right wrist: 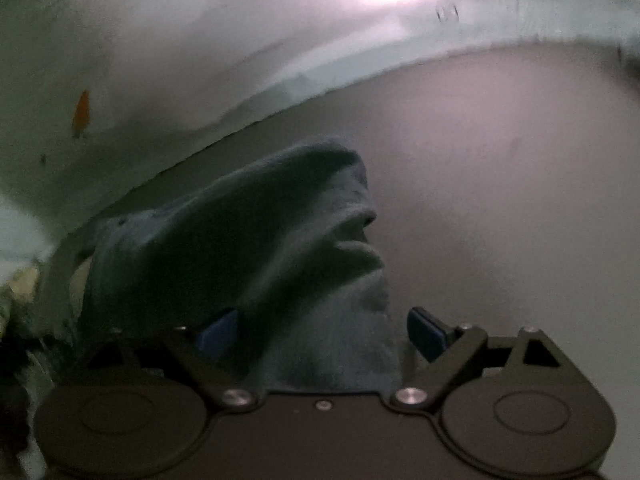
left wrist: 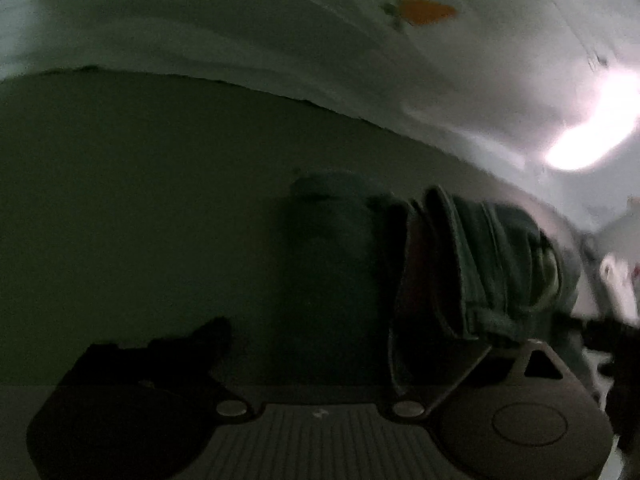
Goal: Fold clothes
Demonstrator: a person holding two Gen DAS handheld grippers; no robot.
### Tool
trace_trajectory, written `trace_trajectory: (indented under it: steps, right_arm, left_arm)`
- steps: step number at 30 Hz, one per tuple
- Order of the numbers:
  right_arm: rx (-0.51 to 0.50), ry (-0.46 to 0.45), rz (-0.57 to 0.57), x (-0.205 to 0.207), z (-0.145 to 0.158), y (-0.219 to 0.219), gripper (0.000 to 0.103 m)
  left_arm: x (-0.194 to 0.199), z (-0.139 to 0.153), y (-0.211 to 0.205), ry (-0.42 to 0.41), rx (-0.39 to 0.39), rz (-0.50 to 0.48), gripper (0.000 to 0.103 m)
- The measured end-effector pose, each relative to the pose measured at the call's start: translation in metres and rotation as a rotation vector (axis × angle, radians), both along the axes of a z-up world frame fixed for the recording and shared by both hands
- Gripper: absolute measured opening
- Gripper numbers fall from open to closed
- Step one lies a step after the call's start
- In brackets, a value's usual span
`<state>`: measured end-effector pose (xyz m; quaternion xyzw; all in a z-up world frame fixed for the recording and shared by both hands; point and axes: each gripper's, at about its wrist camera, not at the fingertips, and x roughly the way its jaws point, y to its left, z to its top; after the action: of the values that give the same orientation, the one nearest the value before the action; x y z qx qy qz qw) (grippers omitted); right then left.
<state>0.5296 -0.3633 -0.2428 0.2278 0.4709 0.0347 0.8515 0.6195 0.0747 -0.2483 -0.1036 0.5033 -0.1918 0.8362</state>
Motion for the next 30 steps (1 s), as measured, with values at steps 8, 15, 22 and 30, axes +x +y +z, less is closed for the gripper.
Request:
trace_trajectory:
  steps: [8, 15, 22, 30]
  right_arm:
    - [0.247, -0.055, -0.131, -0.02, -0.002, -0.001, 0.023]
    - [0.604, -0.206, -0.334, -0.089, 0.017, -0.008, 0.013]
    - [0.776, -0.302, -0.379, -0.181, 0.059, 0.016, 0.013]
    - [0.939, -0.439, -0.524, -0.307, 0.087, 0.005, 0.013]
  left_arm:
    - [-0.026, 0.006, -0.012, -0.039, -0.071, 0.096, 0.009]
    - [-0.067, 0.055, -0.023, -0.124, -0.19, 0.095, 0.007]
    - [-0.138, 0.115, -0.049, -0.225, -0.266, -0.025, 0.007]
    - [-0.206, 0.159, -0.101, -0.355, -0.329, -0.195, 0.007]
